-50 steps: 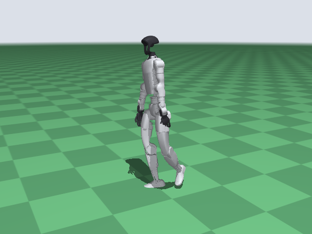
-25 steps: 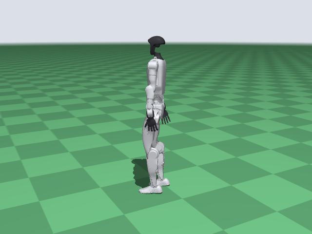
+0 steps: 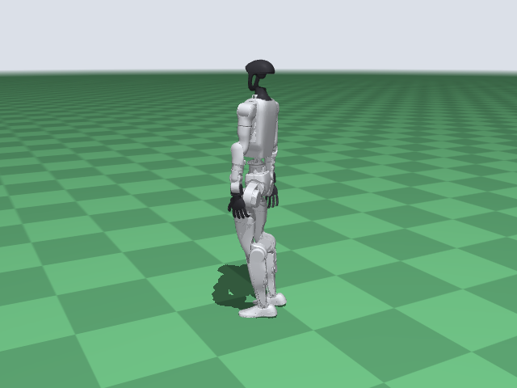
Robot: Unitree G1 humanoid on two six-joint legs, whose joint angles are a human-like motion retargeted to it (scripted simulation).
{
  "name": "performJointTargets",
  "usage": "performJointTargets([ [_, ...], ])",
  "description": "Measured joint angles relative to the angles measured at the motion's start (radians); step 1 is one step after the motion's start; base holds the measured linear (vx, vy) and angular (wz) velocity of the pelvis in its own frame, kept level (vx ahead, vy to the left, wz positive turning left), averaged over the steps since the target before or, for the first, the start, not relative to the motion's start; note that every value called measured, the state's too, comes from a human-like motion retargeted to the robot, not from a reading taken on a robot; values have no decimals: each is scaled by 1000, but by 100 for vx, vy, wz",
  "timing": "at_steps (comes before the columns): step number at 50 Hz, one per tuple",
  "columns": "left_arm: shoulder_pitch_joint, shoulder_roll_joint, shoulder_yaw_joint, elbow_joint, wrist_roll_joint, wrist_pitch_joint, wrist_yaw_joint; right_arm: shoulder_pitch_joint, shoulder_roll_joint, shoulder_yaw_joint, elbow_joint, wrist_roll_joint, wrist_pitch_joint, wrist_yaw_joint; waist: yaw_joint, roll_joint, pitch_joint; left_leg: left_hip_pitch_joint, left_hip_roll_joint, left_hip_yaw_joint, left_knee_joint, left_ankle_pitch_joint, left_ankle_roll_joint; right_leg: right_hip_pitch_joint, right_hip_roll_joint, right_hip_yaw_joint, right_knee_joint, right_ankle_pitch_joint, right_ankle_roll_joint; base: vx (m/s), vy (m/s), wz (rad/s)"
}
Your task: In place motions
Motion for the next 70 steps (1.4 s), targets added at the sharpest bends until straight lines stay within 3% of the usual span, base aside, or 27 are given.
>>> performJointTargets([
  [32, 56, -2, 29, 30, 10, 7, 2, 2, -24, 10, 35, -27, 0, 5, 56, -22, 2, -68, -10, -123, 27, 26, -29, 6, -5, -92, -17, 48, 25, -5, -1, 17],
  [45, 1, -7, 1, -87, -4, -14, -6, -11, -38, 23, 45, -12, -1, 9, 83, -42, 69, -202, -4, -165, 95, 65, -81, -7, -29, -305, -40, 74, 31, -10, -8, 86],
  [50, -11, -7, 4, -122, -28, -30, -7, -10, -44, 40, 34, -21, -4, 11, 82, -74, 95, -215, 63, 63, 79, -22, -63, -13, -58, -418, -48, 79, 44, -3, -7, 155],
  [55, -22, 0, 15, -108, -33, -32, 10, 3, -46, 37, 6, -25, -8, 8, 60, -112, 95, -162, 153, 520, 51, -101, -96, -31, -103, -555, -58, 76, 51, 3, -1, 202],
  [57, -28, 3, 21, -92, -38, -31, 15, 15, -48, 23, -20, -29, -12, 15, 60, -127, 93, -139, 172, 631, 63, -96, -106, -36, -118, -609, -63, 75, 54, 6, 0, 211],
  [65, 19, 9, 46, -24, -75, -26, 49, 76, -49, -30, -77, -87, -34, -26, 40, -176, 33, -12, 224, 796, 181, -101, -68, -64, -172, -755, -49, 38, 33, 16, 3, 185],
  [70, -3, 25, 62, 38, -73, -6, 37, 49, -29, -74, -55, -54, -31, -25, -108, -153, 9, 31, 256, 887, 292, -107, -23, -71, -201, -895, -1, -17, 27, 7, 8, 228],
])
